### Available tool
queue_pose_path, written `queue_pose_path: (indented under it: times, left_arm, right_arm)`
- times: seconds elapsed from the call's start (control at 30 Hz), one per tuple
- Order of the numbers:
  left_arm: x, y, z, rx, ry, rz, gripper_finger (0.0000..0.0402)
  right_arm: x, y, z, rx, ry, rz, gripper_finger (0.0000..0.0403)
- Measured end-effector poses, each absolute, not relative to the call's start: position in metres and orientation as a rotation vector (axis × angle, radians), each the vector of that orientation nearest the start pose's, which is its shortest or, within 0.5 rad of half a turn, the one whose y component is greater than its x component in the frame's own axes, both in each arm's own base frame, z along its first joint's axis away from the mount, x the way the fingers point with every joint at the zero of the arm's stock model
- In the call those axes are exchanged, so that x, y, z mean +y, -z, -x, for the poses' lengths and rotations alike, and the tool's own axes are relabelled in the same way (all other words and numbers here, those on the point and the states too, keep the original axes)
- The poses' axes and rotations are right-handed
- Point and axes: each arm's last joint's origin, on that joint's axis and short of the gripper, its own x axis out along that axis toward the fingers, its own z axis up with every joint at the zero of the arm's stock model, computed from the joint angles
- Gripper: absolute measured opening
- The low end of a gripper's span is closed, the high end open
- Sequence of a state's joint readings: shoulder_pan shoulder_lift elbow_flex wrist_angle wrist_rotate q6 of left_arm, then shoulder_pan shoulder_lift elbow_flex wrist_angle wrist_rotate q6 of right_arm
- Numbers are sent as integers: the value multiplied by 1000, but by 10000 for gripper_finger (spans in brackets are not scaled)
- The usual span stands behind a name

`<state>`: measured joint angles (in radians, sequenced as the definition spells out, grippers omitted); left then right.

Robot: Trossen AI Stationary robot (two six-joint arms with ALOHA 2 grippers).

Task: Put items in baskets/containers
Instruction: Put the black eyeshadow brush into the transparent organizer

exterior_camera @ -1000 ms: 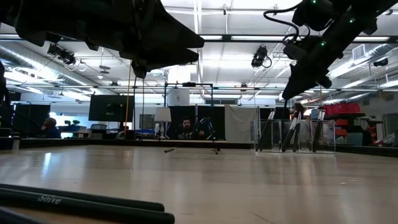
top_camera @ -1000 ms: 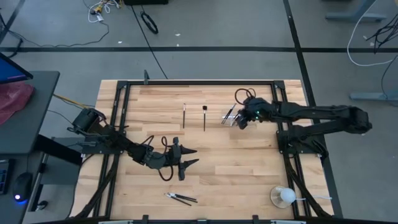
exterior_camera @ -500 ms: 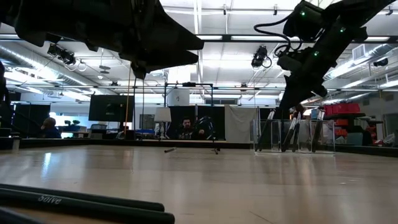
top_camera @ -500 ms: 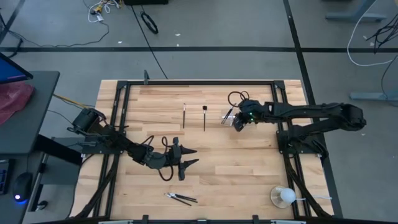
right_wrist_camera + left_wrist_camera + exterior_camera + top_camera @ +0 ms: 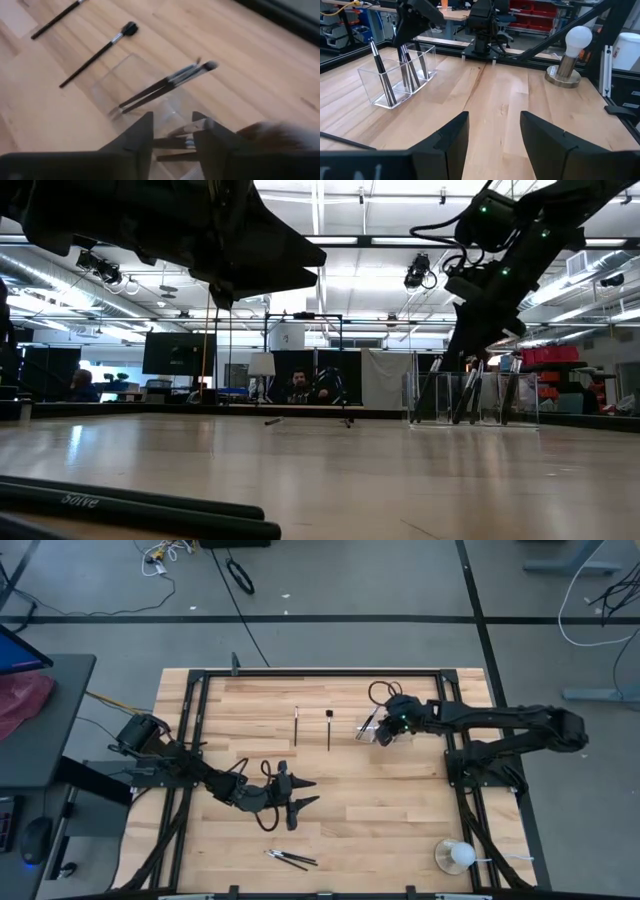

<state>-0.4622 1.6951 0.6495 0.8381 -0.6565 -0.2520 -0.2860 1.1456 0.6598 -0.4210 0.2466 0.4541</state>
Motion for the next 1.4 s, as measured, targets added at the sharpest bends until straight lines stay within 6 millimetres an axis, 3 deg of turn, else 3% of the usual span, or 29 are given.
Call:
queue_pose_path:
  times: [0.27,0.5,0.67,0.83,0.93,1.0,1.17,1.3,1.4]
  left_arm:
    - [-125,-165,-291,150,-214,141,183]
    - [-125,-165,-291,150,-215,142,183]
    - [-125,-165,-291,150,-217,141,183]
    - [-125,-163,-291,168,-219,107,183]
    - [-124,-163,-290,174,-237,45,182]
    - [-121,-164,-290,162,-340,0,179]
    - [-95,-165,-288,88,-841,10,172]
    - [-66,-160,-298,141,-784,67,179]
    - [-36,-146,-303,266,-725,156,202]
  right_arm:
    - [-76,-220,-193,730,757,-351,227]
    - [-64,-236,-186,648,734,-296,235]
    - [-30,-243,-196,593,550,-253,217]
    - [23,-243,-215,524,295,-224,197]
    - [56,-236,-227,491,189,-182,186]
    - [75,-226,-234,488,148,-140,180]
    - [108,-196,-250,510,77,-103,169]
    - [122,-175,-264,492,51,-108,165]
    - [127,-165,-274,436,40,-131,164]
